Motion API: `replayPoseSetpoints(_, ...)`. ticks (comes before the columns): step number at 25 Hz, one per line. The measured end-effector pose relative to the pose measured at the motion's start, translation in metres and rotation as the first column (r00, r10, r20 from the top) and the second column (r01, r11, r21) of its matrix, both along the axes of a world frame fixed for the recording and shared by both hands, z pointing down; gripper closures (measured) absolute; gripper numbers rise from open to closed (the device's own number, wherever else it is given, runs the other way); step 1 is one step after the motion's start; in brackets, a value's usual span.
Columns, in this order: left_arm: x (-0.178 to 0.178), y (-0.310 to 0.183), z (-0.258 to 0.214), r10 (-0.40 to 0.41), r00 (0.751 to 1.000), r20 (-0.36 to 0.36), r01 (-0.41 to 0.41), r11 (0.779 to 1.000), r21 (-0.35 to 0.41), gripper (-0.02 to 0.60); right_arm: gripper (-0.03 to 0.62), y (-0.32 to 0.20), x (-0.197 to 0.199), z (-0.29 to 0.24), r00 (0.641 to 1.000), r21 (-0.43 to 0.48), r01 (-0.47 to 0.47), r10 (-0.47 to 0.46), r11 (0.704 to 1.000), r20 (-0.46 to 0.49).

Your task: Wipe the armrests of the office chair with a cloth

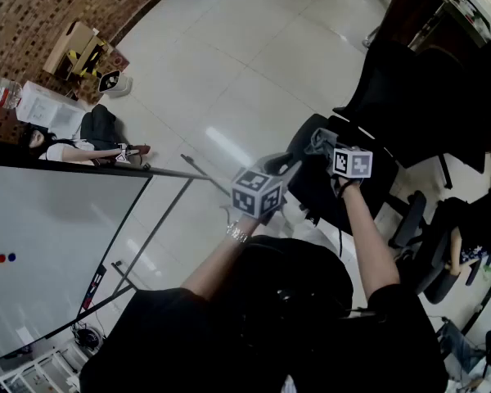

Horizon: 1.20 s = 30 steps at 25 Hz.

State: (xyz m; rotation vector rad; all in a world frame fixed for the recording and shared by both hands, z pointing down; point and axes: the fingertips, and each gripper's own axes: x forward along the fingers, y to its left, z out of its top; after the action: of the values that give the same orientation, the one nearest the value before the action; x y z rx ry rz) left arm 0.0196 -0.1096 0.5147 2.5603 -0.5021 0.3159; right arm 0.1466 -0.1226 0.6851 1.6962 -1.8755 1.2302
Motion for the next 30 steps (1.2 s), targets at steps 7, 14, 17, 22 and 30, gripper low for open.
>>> replayPoseSetpoints(7, -0.026, -0.004, 0.013, -0.123, 0.991, 0.061, 0.123, 0.992, -0.006, 0.476, 0.577, -0.065, 0.053, 0.049, 0.999, -0.058, -0.026, 0.024, 0.998, -0.026)
replayPoseSetpoints(14, -0.053, -0.007, 0.007, -0.253, 0.963, 0.095, 0.253, 0.967, 0.013, 0.476, 0.577, -0.067, 0.010, 0.101, 0.990, -0.162, 0.133, -0.139, 0.978, -0.026)
replayPoseSetpoints(17, -0.049, -0.017, 0.006, -0.284, 0.956, 0.078, 0.283, 0.959, 0.015, 0.476, 0.577, -0.028, -0.055, 0.109, 0.955, -0.146, 0.295, -0.296, 0.944, 0.016)
replayPoseSetpoints(22, -0.043, -0.041, -0.006, -0.321, 0.946, 0.040, 0.320, 0.947, 0.039, 0.476, 0.576, 0.060, -0.140, 0.105, 0.801, -0.085, 0.597, -0.589, 0.798, 0.104)
replayPoseSetpoints(30, -0.055, -0.050, -0.006, -0.361, 0.931, 0.047, 0.359, 0.932, 0.048, 0.476, 0.576, -0.036, -0.016, 0.052, 0.927, 0.080, 0.354, -0.360, 0.932, 0.100)
